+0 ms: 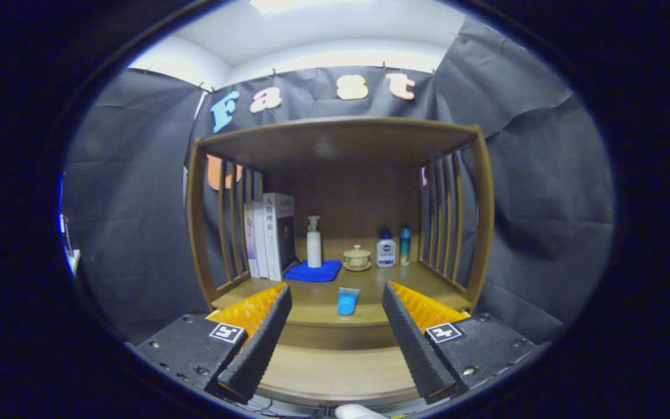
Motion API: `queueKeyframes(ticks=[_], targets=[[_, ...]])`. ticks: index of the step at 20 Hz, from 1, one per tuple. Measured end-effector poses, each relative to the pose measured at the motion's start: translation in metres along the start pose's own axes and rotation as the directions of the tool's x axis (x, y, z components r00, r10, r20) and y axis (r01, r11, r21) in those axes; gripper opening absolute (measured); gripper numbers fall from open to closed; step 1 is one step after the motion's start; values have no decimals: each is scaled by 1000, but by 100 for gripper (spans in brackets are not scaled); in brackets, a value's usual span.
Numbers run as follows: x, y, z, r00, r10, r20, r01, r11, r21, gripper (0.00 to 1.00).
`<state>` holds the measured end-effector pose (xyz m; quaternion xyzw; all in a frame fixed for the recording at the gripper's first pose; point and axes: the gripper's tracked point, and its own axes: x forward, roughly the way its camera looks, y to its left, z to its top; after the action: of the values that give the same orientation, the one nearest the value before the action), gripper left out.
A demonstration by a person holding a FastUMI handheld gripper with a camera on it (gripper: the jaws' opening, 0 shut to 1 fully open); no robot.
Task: Pull open the drawer, take out the items inside it, and place them on the countertop above the cabinet.
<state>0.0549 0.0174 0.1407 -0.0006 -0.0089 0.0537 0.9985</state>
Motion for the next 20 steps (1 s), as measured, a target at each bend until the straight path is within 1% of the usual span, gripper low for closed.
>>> queueKeyframes(ticks=[2, 5, 8, 12, 16, 20], targets=[[-26, 1, -11, 1000, 6, 26, -6, 1000, 10, 98], [-54, -6, -42, 999, -27, 17, 26, 999, 22, 99], [-66, -19, -78, 997, -73, 20, 72, 997, 37, 98], [-59, -30, -112, 994, -112, -8, 112, 994, 10, 99], [-54, -22, -130, 995, -90, -35, 92, 995, 34, 99], [-56, -18, -143, 994, -104, -30, 104, 995, 0, 99]])
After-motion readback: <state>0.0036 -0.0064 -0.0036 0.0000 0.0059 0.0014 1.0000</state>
